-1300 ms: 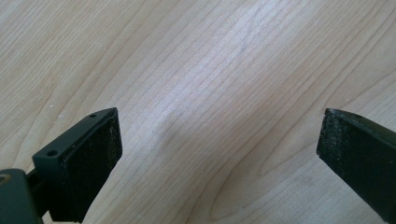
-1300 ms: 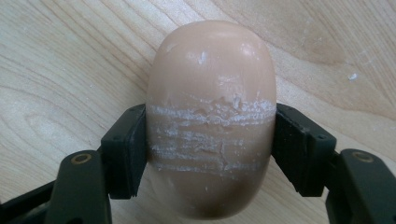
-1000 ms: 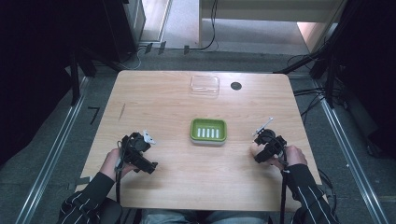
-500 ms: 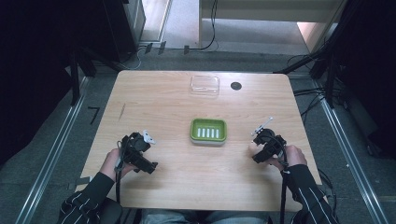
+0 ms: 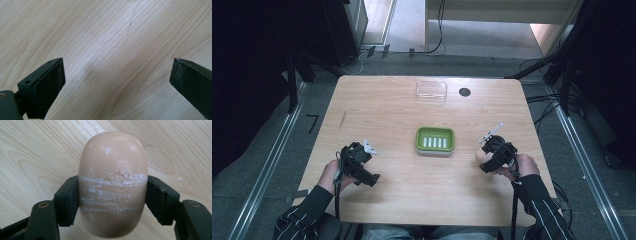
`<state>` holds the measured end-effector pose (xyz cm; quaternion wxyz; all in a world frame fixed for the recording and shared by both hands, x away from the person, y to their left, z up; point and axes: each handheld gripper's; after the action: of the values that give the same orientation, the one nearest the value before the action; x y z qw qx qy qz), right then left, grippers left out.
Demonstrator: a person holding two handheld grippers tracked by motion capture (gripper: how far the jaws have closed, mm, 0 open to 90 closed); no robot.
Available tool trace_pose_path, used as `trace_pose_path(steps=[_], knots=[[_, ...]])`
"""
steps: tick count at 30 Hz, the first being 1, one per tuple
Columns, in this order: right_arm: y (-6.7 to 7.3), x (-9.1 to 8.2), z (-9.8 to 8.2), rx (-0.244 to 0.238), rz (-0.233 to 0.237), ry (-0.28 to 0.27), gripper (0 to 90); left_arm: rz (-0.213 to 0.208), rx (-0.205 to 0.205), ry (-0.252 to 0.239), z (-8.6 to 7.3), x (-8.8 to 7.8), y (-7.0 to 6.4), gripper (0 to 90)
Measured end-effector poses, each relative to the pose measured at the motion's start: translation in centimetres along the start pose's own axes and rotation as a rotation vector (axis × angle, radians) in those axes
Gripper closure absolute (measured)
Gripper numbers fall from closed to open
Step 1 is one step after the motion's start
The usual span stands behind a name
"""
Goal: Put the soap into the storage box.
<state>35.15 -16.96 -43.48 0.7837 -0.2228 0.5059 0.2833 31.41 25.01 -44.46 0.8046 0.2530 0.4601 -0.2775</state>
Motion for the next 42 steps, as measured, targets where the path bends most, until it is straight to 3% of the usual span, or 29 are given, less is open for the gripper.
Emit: trace_pose_path(steps=[20,42], knots=[[0.8,-1.5,2.7,-0.061,0.015,-0.068,33.6,0.010,-0.028,0.006,-0.9,-0.5,0.3,0.5],[1.5,-2.3,5.6,-0.115,0.036,-0.110,33.6,0.021,-0.028,0.004,-1.1,-0.6,0.3,0.5]])
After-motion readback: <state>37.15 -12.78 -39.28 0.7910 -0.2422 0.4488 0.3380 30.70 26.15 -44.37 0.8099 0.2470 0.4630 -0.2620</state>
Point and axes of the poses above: each handheld gripper's, and its own axes: x roughly forward along the jaws, z roughly out of its top, y roughly to its left, and after that the axes turned 7 degrees about -y, right-handed
